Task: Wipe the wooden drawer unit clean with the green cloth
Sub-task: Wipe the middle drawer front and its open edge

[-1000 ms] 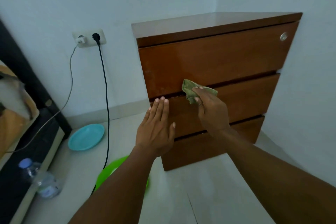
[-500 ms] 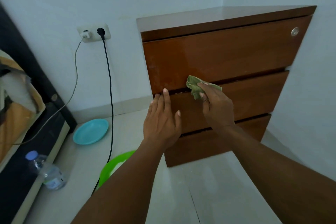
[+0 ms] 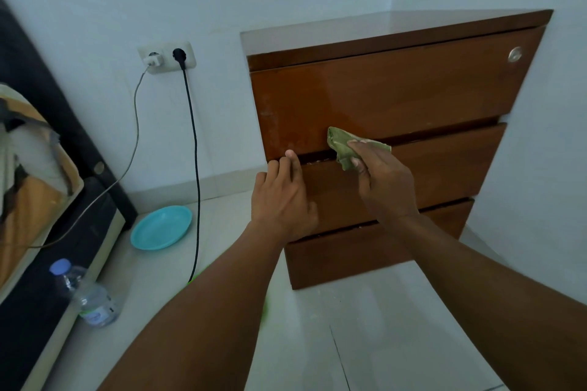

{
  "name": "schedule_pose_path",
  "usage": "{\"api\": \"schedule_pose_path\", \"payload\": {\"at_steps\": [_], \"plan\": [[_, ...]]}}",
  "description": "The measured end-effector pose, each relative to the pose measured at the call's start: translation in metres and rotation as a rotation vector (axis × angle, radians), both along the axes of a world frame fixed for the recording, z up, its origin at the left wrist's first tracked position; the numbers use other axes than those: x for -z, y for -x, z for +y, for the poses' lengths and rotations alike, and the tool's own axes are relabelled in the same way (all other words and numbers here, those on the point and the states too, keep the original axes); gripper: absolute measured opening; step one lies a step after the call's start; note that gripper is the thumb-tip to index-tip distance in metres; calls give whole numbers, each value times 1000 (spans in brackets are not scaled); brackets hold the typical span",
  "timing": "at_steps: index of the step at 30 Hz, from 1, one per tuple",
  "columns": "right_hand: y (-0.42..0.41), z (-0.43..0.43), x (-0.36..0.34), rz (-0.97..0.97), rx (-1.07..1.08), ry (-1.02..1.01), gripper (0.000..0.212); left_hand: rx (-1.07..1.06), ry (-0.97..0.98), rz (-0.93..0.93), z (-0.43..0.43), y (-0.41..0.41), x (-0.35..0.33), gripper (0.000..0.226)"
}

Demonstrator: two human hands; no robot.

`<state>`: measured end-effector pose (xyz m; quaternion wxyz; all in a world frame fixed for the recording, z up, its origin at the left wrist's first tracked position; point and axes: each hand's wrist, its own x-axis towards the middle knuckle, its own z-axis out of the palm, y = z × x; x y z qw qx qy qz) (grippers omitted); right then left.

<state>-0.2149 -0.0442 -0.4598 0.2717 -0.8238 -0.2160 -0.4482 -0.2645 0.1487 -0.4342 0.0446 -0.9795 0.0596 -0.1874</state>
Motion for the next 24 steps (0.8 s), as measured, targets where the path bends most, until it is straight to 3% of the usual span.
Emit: {"api": "schedule_pose_path", "payload": {"at_steps": [10, 16, 24], "plan": [[12, 9, -3, -10, -50, 190, 30, 6, 87, 46, -1, 9, -7, 96], [28, 28, -5, 72, -216, 235, 36, 72, 183, -68, 5, 16, 13, 99], [34, 32, 9, 62, -169, 331, 44, 113, 181, -40, 12, 26, 19, 95]]}}
